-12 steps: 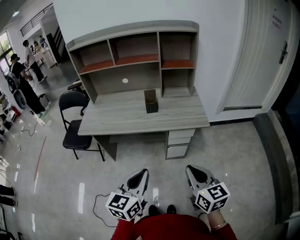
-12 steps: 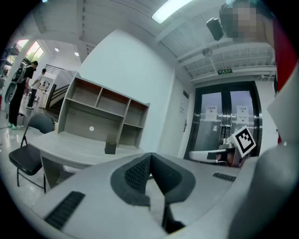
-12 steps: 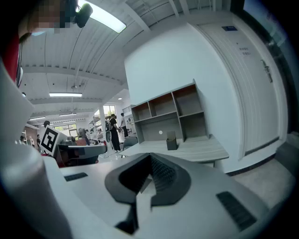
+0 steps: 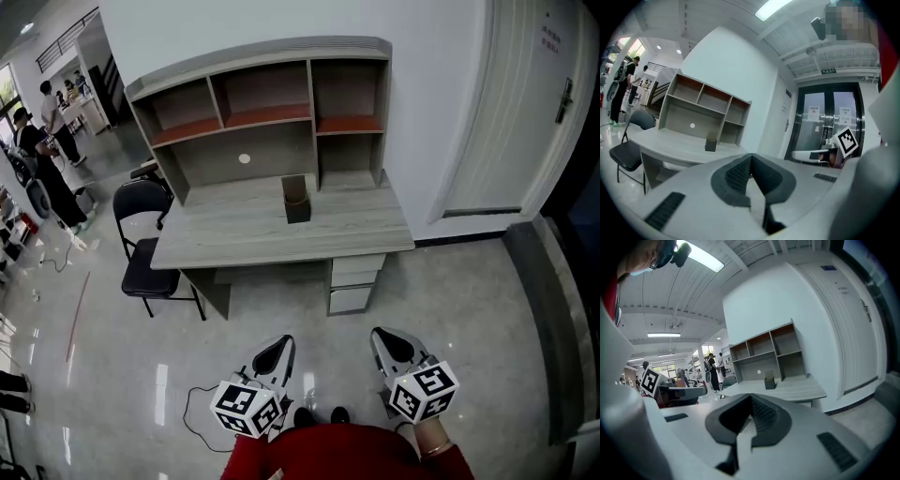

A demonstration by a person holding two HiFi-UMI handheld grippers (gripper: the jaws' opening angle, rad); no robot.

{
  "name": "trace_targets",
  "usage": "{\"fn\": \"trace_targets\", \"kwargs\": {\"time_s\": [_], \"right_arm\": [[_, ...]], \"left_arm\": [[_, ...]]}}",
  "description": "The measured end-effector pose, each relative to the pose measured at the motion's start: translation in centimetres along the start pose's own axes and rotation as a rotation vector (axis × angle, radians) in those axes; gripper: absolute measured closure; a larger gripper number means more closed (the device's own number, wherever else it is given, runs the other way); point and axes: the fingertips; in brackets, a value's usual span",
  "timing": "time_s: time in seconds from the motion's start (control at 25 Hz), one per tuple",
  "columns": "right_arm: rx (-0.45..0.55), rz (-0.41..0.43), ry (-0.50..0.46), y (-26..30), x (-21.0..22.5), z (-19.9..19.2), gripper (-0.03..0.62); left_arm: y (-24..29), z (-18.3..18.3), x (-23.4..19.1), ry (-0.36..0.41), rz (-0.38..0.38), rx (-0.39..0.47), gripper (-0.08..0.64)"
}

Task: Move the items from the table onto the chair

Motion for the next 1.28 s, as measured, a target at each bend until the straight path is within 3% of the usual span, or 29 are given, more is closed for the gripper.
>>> {"fn": "trace_targets", "kwargs": {"time_s": [0.4, 0.76, 0.92, 1.08, 1.28], "right_arm": [[-0.031, 0.029, -0.012, 0.6, 0.9, -0.3, 0.58], [-0.07, 0.057, -0.017, 3.1, 2.5, -0.5, 0.58], [-0.073, 0.046, 0.013, 6.1, 3.5, 0.2, 0.58], [-0.087, 0.04, 0.022, 11.1, 4.3, 0.9, 0.58], [-0.106, 0.018, 0.011, 19.6, 6.1, 3.8, 0.58]], "left_arm": [[1.5, -0.6, 0.0, -0.015, 0.023, -0.025, 0.552], [4.9, -0.9, -0.9, 0.048, 0.048, -0.081, 0.552], [7.0, -0.3, -3.8, 0.035, 0.067, -0.092, 0.552], [10.4, -0.1, -8.1, 0.104, 0.068, -0.155, 0.552], [16.1, 2.2, -15.5, 0.055, 0.037, -0.139, 0.552]]}}
Point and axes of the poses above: the fingertips, and each gripper's own axes: y forward along the fingers, x to its right, z out of its top, and after that the axes turned 14 degrees about -z, right-handed
